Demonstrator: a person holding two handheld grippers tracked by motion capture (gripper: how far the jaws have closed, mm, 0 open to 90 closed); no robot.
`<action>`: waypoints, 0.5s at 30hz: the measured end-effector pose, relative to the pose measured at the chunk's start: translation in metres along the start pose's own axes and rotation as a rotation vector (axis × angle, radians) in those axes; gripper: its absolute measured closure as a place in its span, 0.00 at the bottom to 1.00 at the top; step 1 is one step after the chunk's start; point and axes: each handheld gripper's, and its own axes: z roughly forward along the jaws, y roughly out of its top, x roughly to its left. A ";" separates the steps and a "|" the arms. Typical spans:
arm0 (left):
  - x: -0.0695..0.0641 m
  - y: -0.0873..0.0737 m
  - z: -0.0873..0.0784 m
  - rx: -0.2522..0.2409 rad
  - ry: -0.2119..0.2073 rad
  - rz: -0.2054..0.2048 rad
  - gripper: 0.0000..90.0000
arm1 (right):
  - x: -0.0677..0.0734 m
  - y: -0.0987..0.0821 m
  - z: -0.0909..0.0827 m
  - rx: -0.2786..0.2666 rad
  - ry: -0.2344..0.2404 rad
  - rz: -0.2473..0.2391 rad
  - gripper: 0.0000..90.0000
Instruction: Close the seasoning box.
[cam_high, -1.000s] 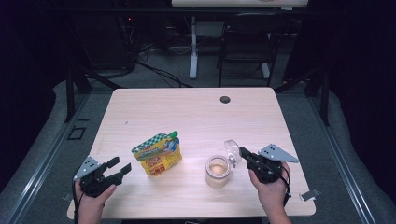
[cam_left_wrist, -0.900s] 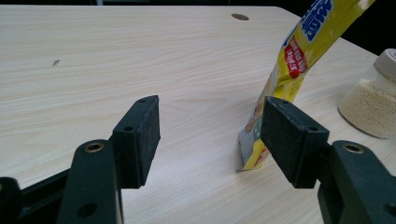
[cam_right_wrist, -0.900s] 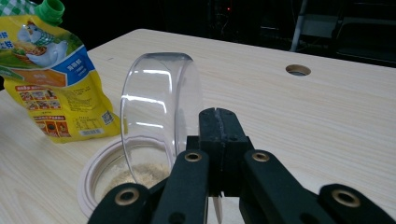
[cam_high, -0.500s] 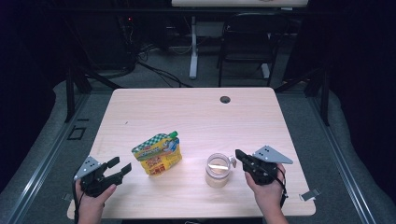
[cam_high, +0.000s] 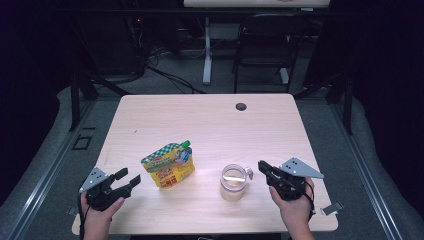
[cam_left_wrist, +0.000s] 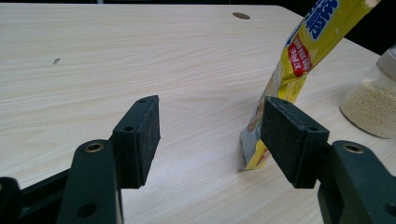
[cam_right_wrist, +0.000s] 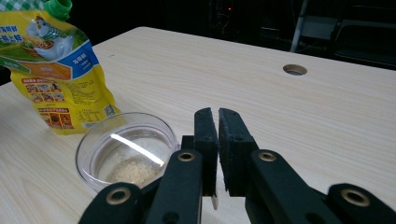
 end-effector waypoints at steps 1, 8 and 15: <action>0.000 0.000 0.000 -0.001 0.000 -0.001 0.42 | -0.001 -0.001 -0.002 -0.005 -0.005 0.001 0.95; 0.001 0.000 0.000 -0.002 0.003 -0.003 0.43 | -0.016 -0.008 -0.021 -0.003 -0.046 0.022 0.90; 0.001 0.000 0.001 0.005 0.004 0.001 0.42 | -0.040 -0.022 -0.037 -0.003 -0.095 0.092 0.84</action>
